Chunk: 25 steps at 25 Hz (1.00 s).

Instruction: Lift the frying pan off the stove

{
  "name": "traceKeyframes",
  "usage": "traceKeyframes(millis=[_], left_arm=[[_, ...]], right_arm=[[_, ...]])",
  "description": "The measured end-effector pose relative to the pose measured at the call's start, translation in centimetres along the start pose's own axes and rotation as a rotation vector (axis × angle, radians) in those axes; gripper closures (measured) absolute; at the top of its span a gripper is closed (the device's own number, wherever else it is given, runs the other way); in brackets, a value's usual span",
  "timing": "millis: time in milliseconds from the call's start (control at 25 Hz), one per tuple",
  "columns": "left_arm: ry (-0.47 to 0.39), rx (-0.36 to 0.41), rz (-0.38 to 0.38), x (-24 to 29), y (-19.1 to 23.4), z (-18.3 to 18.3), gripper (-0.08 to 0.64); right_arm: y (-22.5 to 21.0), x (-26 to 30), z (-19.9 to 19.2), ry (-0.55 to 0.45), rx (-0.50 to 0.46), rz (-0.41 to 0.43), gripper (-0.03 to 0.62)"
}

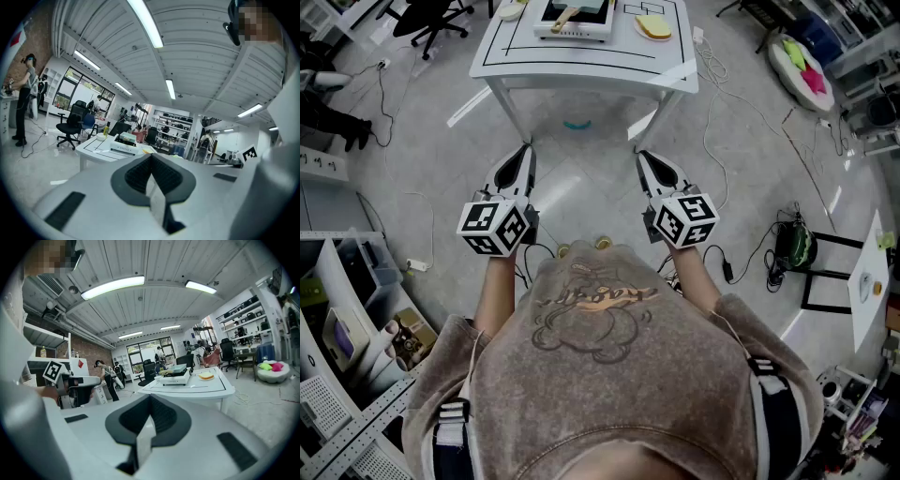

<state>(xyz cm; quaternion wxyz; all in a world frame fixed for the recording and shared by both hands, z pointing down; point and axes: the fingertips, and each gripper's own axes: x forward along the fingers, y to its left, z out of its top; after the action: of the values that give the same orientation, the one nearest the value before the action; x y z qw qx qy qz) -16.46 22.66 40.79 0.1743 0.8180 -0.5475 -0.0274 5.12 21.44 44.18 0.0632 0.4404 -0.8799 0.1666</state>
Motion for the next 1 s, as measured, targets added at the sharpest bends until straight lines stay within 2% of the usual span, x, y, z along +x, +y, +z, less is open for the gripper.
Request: traceKeyframes(millis=[240, 600, 1000], left_arm=[[0.004, -0.002, 0.0, 0.8, -0.6, -0.1, 0.553], [0.013, -0.028, 0.062, 1.9, -2.1, -3.1, 0.553], [-0.02, -0.007, 0.059, 5.3, -2.6, -1.7, 0.552]], right_arm=[[-0.4, 0.1, 0.2, -0.011, 0.038, 0.032, 0.595], [-2.8, -0.9, -2.3, 0.032, 0.058, 0.081, 0.594], [-6.0, 0.7, -1.1, 0.026, 0.047, 0.083, 0.594]])
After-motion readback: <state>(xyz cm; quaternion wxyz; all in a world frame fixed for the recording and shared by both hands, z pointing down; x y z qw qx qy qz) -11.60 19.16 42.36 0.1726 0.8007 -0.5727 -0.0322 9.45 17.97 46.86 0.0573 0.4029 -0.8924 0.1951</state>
